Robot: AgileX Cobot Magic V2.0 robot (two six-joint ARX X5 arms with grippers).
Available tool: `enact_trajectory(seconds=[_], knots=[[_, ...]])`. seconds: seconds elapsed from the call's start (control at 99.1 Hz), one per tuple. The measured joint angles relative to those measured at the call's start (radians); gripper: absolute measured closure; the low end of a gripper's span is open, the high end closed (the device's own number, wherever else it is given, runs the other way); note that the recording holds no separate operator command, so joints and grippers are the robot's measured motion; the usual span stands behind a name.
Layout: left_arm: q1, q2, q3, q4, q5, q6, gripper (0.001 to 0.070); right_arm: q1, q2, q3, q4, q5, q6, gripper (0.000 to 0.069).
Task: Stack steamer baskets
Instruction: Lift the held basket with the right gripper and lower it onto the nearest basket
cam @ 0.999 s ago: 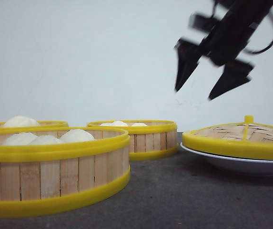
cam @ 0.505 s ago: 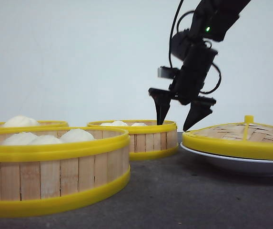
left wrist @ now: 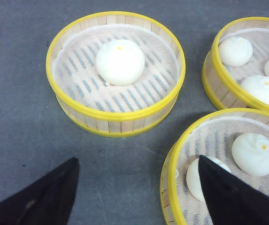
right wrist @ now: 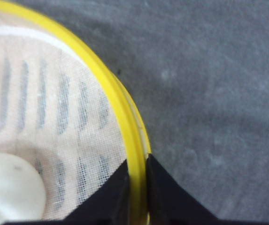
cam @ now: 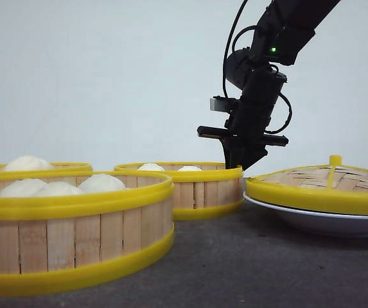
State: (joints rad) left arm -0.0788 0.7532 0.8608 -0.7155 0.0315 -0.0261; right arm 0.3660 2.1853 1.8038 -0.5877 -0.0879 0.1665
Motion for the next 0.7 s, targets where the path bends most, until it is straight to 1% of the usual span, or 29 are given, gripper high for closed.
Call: enact_trajectory(seconds=[0.131,0.283,0.383,0.535,0.696], knots=[[0.0,0.0,0.0,0.0,0.0,0.0,0.0217,0.0,0.002,0.002,0.029,-0.011,0.045,0.0663],[0.0,0.0,0.0,0.0,0.0,0.0,0.0217,0.0,0.004,0.067,-0.012,-0.025,0.088,0.0663],[0.0,0.0,0.0,0.0,0.0,0.0,0.0217,0.0,0.001,0.143,-0.086,-0.027,0.11,0.0663],[0.0,0.0,0.0,0.0,0.0,0.0,0.0217,0.0,-0.034,0.237,-0.246,-0.027,0.119,0.0663],[0.0,0.0,0.0,0.0,0.0,0.0,0.0217,0.008,-0.137,0.243,-0.365,-0.026,0.119,0.0663]])
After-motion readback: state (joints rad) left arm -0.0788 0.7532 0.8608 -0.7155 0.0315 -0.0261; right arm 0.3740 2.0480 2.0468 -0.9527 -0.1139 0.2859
